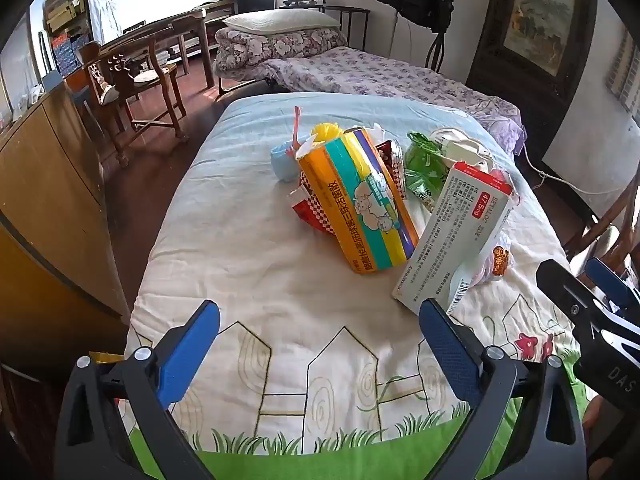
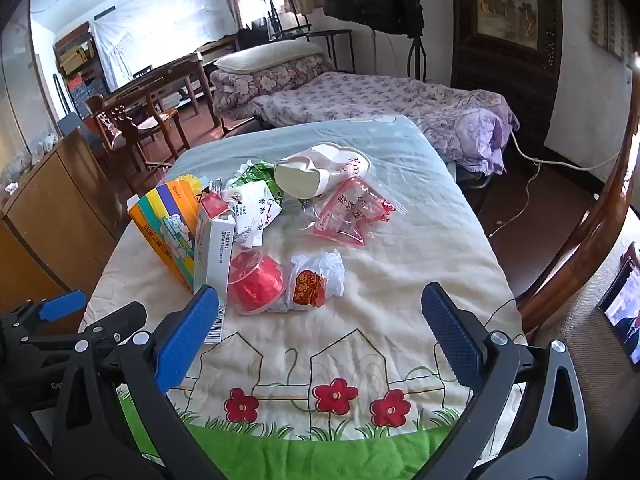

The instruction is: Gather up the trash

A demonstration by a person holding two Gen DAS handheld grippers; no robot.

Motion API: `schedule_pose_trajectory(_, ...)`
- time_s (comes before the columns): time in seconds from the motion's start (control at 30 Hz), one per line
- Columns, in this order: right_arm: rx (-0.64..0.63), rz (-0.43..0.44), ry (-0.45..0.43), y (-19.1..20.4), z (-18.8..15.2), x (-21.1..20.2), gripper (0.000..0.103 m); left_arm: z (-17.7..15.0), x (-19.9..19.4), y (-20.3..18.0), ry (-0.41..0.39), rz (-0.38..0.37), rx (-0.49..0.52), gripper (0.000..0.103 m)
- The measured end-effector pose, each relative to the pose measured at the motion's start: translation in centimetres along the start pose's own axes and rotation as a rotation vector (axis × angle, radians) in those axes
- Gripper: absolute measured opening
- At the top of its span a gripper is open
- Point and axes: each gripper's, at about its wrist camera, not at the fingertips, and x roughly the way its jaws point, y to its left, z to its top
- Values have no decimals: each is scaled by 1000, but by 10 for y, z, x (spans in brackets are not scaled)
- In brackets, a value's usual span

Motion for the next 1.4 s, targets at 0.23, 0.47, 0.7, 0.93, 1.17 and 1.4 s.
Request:
schedule_pose_trajectory(0.23,0,-1,3,0,0,0,97,0,0,0,-1,-4,0,97)
schedule_pose_trajectory(0.47,2,-5,-1,-1,0,-1,97,-1,2,0,0,-7,-3,97)
schedule_pose_trajectory(0.7,3,-4,9,-6,-2,3,97,-1,0,0,-2,-5,-1,97)
schedule_pose_trajectory(0.93,4,-5,10,-4,0,2,97,1,-3,-1,-2,-4,-4,97)
schedule_pose_trajectory(1.17,9,2,14,-4,-1,3,97,1,-1,0,1,-5,-6,97)
schedule_pose_trajectory(1.4,5,0,17,-4,-4,10,97,1,-2,0,1,-5,-7,97)
